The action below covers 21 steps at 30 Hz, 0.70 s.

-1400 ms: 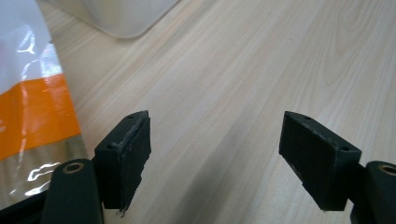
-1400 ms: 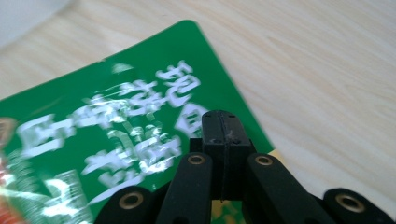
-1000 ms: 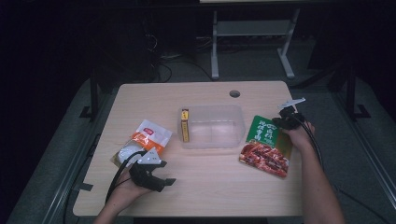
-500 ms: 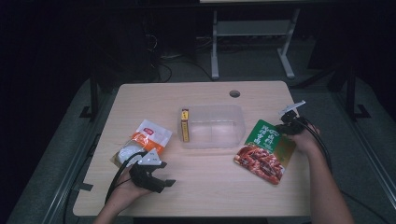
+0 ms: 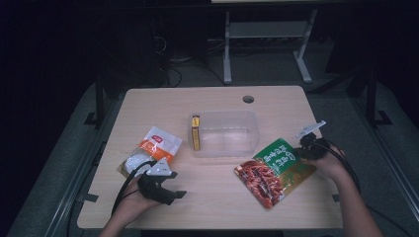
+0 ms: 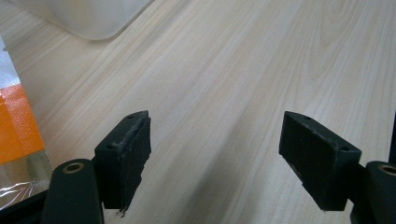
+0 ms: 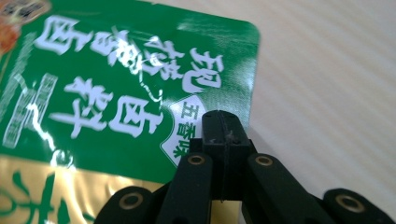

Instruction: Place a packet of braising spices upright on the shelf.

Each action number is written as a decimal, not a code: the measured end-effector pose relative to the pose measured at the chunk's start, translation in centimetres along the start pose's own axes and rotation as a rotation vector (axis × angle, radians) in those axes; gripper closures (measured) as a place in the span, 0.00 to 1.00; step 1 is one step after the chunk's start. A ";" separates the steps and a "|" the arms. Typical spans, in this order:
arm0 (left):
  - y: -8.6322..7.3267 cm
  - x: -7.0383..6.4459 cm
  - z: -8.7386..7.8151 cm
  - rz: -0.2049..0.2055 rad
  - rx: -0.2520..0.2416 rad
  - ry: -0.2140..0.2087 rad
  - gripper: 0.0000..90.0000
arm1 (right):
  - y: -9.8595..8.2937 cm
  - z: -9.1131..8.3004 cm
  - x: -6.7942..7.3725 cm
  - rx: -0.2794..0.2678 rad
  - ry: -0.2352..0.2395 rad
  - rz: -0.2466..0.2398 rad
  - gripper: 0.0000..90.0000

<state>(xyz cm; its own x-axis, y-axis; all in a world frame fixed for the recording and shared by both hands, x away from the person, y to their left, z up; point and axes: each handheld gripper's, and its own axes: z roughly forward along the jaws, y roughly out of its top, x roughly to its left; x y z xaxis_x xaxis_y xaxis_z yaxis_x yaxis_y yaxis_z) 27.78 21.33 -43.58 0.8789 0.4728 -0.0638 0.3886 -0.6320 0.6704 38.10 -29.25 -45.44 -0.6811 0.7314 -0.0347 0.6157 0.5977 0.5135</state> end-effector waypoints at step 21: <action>0.2 -0.5 0.5 0.013 -0.001 -0.031 0.27 | 1.1 -1.2 7.1 0.017 0.114 -0.165 1.00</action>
<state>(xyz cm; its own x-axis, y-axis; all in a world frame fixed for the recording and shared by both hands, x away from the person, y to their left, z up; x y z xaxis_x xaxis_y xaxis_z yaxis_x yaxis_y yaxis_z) 27.52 20.67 -43.81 0.8921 0.4451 -0.0783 0.3771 -0.6376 0.6718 33.48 -23.76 -44.10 -0.8132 0.5817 -0.0187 0.4982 0.7124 0.4942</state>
